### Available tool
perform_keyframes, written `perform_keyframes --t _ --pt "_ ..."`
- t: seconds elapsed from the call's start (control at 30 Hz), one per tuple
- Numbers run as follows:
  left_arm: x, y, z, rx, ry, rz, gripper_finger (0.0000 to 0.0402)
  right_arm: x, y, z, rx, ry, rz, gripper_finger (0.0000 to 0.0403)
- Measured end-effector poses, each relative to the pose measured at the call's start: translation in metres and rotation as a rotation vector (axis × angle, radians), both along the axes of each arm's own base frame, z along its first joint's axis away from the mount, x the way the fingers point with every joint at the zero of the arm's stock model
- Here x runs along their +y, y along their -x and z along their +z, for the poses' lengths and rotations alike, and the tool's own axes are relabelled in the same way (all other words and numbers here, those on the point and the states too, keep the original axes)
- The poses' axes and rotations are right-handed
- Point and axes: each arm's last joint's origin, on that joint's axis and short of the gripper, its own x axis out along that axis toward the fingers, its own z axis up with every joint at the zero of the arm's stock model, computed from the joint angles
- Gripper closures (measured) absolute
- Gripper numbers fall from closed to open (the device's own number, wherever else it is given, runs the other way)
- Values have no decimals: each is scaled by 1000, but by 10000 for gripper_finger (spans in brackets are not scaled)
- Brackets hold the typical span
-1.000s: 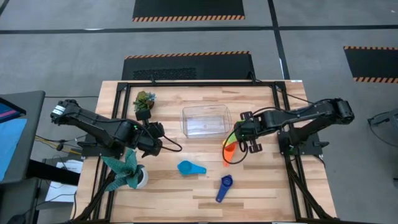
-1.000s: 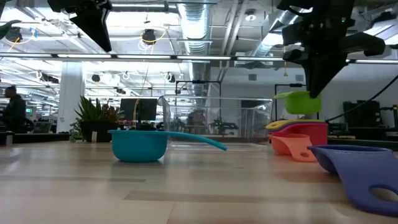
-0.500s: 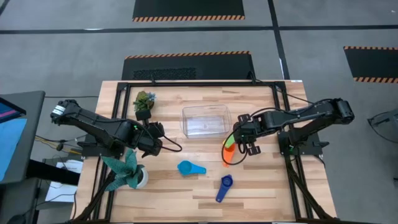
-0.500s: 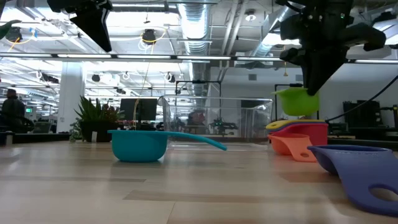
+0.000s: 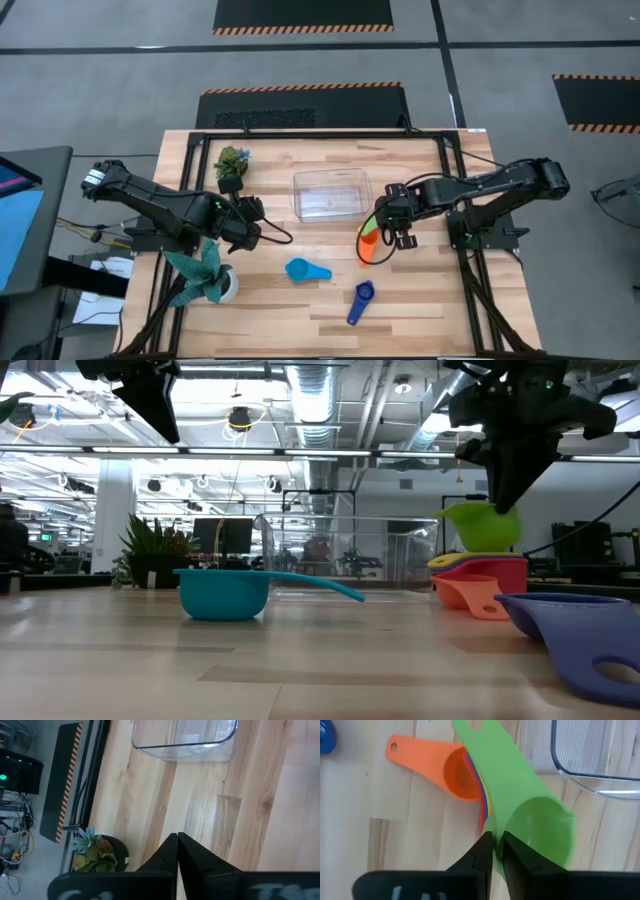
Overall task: Nest measuring cups in basket
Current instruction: Stack the green measuring cup on top of the blue measuring cup, then adjust the measuring cups on the table
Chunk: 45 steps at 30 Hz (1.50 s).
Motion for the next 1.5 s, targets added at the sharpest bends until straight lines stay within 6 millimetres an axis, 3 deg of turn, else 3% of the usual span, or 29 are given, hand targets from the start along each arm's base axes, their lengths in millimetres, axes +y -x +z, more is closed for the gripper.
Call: perform_keyframes --t 0.3,0.57,0.87,1.17,1.5 --pt "0 0 0 -1 1 2 401 -4 0 0 0 69 -2 307" --pt "0 0 0 -11 9 18 401 -8 0 0 2 63 -45 300" --pt "0 0 0 -11 13 19 401 22 -5 -1 -30 -177 33 301" --pt "0 0 0 -14 14 19 401 44 -28 -48 130 -127 82 301" --pt "0 0 0 -12 11 14 401 26 -51 -67 150 -68 29 301"
